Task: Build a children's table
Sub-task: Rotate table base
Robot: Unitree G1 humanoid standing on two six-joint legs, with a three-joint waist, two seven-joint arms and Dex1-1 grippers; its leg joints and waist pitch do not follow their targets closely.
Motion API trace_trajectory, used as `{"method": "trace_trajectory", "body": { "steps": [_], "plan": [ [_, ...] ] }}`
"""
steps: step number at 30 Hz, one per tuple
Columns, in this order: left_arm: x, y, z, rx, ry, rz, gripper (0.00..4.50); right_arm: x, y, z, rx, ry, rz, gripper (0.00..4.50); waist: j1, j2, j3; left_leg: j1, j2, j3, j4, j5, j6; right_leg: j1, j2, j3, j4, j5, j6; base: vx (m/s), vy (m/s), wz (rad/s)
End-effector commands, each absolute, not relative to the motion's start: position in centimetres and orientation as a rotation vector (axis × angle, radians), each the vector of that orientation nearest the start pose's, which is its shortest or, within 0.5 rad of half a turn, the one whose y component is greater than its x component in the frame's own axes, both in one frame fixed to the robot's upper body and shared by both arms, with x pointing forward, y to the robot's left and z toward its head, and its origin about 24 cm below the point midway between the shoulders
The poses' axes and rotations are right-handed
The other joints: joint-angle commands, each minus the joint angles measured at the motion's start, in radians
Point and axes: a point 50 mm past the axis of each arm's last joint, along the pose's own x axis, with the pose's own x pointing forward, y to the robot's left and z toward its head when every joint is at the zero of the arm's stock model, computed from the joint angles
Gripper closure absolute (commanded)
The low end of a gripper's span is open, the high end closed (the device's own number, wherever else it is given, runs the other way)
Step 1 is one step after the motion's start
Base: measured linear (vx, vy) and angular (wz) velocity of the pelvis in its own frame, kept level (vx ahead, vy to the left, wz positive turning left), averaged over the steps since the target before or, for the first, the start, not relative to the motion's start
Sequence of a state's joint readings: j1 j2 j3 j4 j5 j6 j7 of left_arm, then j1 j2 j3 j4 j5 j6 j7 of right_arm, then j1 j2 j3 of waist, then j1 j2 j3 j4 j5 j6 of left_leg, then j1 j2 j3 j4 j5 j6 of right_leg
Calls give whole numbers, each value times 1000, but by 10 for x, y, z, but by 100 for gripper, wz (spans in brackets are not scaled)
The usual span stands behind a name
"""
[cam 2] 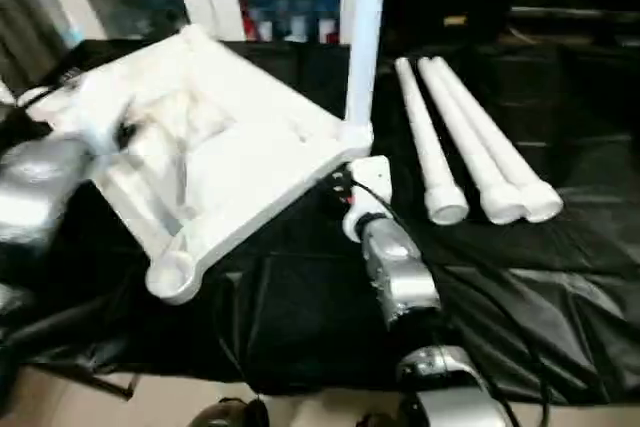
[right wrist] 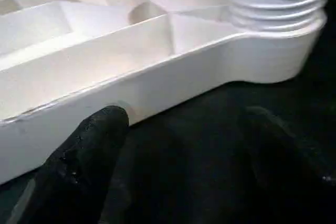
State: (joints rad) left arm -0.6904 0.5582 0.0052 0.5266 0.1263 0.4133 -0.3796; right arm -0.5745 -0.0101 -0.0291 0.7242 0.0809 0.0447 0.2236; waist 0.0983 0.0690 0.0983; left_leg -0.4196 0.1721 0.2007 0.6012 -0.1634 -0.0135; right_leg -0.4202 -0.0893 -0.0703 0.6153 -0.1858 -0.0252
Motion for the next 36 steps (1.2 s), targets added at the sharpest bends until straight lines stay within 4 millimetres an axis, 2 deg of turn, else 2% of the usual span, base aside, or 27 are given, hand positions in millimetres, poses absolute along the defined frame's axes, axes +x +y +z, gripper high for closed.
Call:
{"method": "trace_trajectory", "body": {
  "steps": [1, 2, 3, 7, 8, 12, 13, 16, 17, 21, 22, 24, 25, 28, 30, 33, 34, 36],
  "plan": [
    [357, 273, 138, 537, 350, -56, 417, 348, -101, 36, 57, 240, 345, 108, 0, 0, -94, 45, 60, -32, -74, -156, 29, 40, -68, 46, -52, -104, -218, 0, 0, 0],
    [355, 274, 135, 541, 372, -77, 417, 349, -100, 36, 53, 244, 348, 108, -1, -4, -94, 45, 59, -32, -75, -161, 27, 40, -67, 46, -53, -110, -216, 0, 0, 0],
    [352, 271, 129, 531, 400, -119, 418, 350, -99, 36, 52, 246, 351, 131, 0, -5, -94, 47, 59, -31, -75, -170, 19, 39, -68, 48, -55, -117, -213, 0, 0, 0],
    [347, 262, 111, 547, 503, -243, 450, 352, -96, 36, 44, 253, 364, 160, 0, -5, -95, 46, 58, -33, -79, -195, -6, 41, -69, 48, -54, -124, -206, 0, 0, 0],
    [346, 259, 107, 550, 527, -267, 450, 353, -95, 37, 42, 257, 368, 169, 0, -2, -95, 45, 57, -34, -79, -194, -7, 41, -69, 48, -53, -119, -206, 0, 0, 0],
    [342, 250, 95, 543, 618, -385, 450, 357, -91, 38, 34, 264, 377, 196, -5, -3, -96, 43, 54, -34, -78, -202, -10, 45, -71, 49, -54, -99, -218, 0, 0, 0],
    [340, 246, 90, 554, 664, -446, 450, 359, -90, 40, 37, 264, 377, 204, -6, 0, -96, 43, 54, -33, -77, -201, -10, 45, -70, 49, -54, -93, -222, 0, 0, 0],
    [337, 244, 85, 578, 713, -512, 450, 360, -89, 41, 39, 262, 377, 220, -8, 5, -96, 45, 54, -34, -76, -199, -10, 46, -69, 47, -51, -70, -227, 0, 0, 0],
    [336, 243, 84, 579, 718, -519, 450, 360, -89, 42, 39, 262, 378, 241, -9, 4, -96, 45, 55, -34, -77, -199, -9, 46, -68, 47, -52, -66, -228, 0, 0, 0],
    [330, 235, 81, 577, 760, -634, 450, 361, -88, 41, 35, 266, 388, 264, -10, 3, -96, 45, 55, -35, -78, -209, -14, 49, -69, 47, -50, -59, -236, 0, 0, 0],
    [325, 226, 82, 552, 767, -738, 450, 361, -87, 41, 28, 272, 404, 276, -11, 4, -95, 46, 55, -34, -77, -212, -15, 49, -70, 47, -50, -64, -242, 0, 0, 0],
    [322, 222, 82, 545, 770, -795, 450, 361, -87, 41, 24, 274, 412, 294, -9, 4, -94, 45, 57, -34, -78, -210, -15, 49, -71, 48, -50, -65, -247, 0, 0, 0],
    [313, 215, 82, 531, 785, -913, 450, 361, -87, 40, 18, 276, 422, 294, -10, 7, -93, 46, 59, -33, -78, -212, -17, 48, -70, 48, -48, -62, -249, 0, 0, 0],
    [305, 202, 81, 501, 780, -1053, 450, 361, -88, 40, 8, 276, 429, 333, -13, 5, -93, 47, 56, -31, -79, -216, -19, 49, -66, 47, -48, -65, -249, 0, 0, 0],
    [304, 195, 80, 509, 776, -1102, 450, 361, -90, 40, 5, 276, 428, 333, -13, 5, -92, 48, 56, -31, -79, -219, -22, 48, -66, 48, -49, -70, -248, 0, 0, 0],
    [305, 189, 78, 517, 771, -1138, 450, 362, -91, 40, 1, 275, 426, 368, -14, 3, -92, 47, 55, -31, -79, -218, -22, 51, -66, 48, -49, -69, -246, 0, 0, 0],
    [308, 178, 78, 521, 739, -1182, 450, 362, -94, 40, -4, 275, 425, 373, -16, 6, -90, 50, 54, -29, -79, -226, -23, 48, -64, 49, -53, -78, -244, 0, 0, 0],
    [310, 174, 79, 516, 725, -1188, 450, 362, -94, 40, -7, 274, 423, 387, -14, 5, -91, 49, 55, -30, -80, -238, -30, 51, -66, 49, -53, -90, -243, 0, 0, 0]
  ]
}}
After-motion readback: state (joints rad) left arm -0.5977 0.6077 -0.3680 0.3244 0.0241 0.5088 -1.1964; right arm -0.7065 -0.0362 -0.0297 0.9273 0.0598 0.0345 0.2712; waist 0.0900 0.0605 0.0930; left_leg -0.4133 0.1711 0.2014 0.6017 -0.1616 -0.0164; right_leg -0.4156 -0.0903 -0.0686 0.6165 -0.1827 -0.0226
